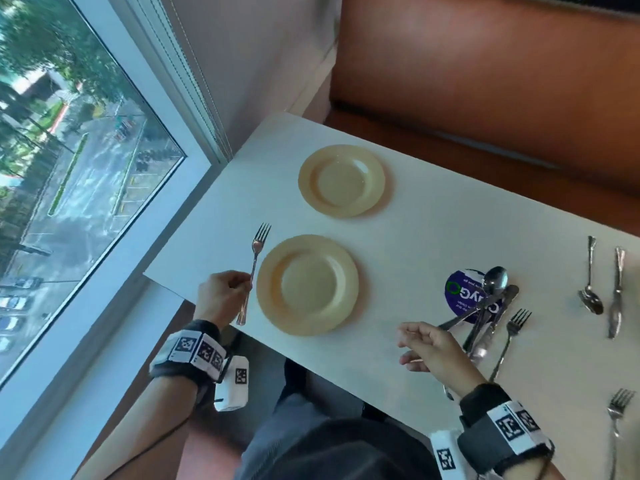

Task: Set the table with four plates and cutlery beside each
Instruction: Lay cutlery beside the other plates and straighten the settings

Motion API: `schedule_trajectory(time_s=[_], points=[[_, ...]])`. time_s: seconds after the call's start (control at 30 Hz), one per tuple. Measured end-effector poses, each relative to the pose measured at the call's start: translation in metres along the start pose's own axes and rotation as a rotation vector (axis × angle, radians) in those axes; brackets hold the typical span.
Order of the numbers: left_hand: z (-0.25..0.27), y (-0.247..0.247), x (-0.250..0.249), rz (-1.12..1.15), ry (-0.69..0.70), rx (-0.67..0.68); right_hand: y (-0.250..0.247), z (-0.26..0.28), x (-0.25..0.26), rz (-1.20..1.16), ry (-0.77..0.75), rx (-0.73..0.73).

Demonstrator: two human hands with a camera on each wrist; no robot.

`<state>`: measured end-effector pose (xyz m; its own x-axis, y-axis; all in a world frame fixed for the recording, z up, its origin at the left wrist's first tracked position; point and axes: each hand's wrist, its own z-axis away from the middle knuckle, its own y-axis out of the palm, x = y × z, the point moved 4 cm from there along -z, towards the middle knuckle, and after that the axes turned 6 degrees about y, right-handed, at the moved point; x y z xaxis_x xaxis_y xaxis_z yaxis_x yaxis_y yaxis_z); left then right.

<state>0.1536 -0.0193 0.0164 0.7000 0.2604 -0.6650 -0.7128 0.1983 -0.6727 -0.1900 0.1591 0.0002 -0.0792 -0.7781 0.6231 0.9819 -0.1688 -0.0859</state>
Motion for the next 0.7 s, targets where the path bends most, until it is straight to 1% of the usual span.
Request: schedule_trajectory(time_s=[0.13, 0.27, 0.4, 0.53, 0.7], points=[[-0.051, -0.006, 0.026, -0.091, -0.016, 0.088, -0.008, 0.002, -0.031, -0.034, 0.098, -0.159], [-0.077, -0.001, 0.041, -0.128, -0.003, 0.171, 0.0, 0.012, -0.056, -0.097, 0.189, -0.272], [-0.087, 0.002, 0.043, -0.119, 0.009, 0.189, 0.017, 0.019, -0.071, -0.142, 0.242, -0.332], [-0.089, 0.004, 0.047, -0.12, 0.007, 0.198, 0.025, 0.022, -0.077, -0.178, 0.246, -0.367], [-0.087, 0.003, 0.046, -0.218, 0.05, 0.186, 0.023, 0.025, -0.082, -0.221, 0.247, -0.421]])
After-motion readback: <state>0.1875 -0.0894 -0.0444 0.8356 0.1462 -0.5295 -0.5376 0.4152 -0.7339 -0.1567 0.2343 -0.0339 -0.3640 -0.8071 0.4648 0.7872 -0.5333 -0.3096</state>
